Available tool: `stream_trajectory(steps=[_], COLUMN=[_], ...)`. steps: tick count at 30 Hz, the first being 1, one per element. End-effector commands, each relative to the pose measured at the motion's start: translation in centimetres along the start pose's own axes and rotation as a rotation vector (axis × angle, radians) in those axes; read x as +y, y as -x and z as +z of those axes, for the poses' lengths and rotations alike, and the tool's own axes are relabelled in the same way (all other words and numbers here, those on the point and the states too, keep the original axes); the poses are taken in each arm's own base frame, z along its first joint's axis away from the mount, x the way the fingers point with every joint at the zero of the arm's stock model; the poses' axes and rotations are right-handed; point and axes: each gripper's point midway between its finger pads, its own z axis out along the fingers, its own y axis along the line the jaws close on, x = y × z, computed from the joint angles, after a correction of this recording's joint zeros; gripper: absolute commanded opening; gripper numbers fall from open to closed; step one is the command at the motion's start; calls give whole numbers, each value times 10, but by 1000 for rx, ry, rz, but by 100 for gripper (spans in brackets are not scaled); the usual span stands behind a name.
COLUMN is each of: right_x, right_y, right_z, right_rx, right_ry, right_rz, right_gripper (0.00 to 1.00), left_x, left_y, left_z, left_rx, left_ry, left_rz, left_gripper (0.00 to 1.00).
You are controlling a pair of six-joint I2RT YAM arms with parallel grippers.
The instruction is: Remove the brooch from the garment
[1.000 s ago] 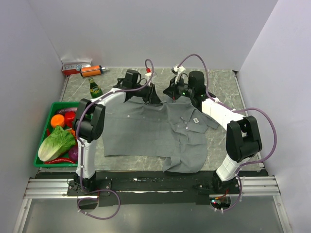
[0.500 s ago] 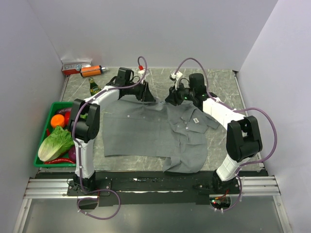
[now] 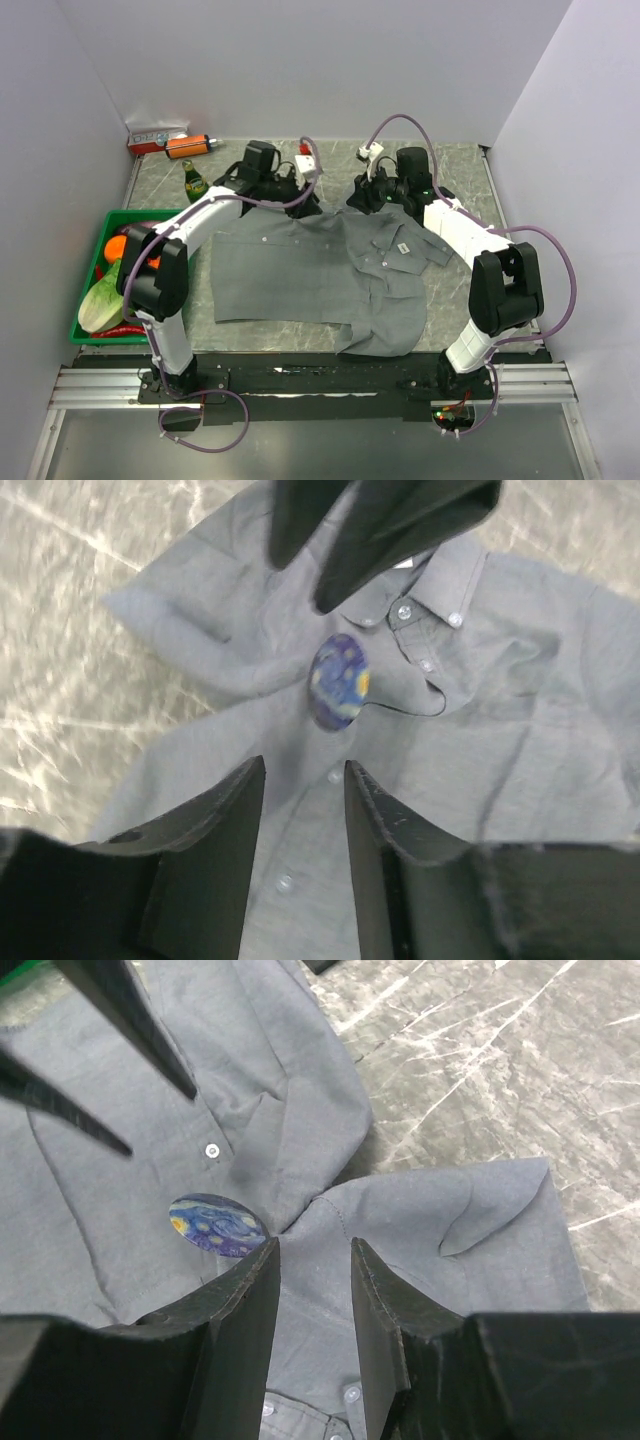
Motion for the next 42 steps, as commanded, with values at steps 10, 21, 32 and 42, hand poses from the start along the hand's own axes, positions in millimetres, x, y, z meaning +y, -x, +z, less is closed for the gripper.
stream_trajectory(steps=[10,21,32,42], right_x=[-4,-6,-4,-13], right_y=[32,27,15,6], right_z=[-18,-16,-16,-15], right_rx=[-72,-66,-40,-11], right_ry=[-42,-53,-52,-88], right_rz=[-28,-11,7,47], right_gripper=[42,42,42,43], left_x=[-3,-9,-2,-10], left_y=[-1,3,12,19], left_z=[25,45,53,55], left_rx=[18,0,-29,-52], left_ry=[36,-5,37,6], left_rz=[233,210,182,150], left_gripper=[38,36,30,1])
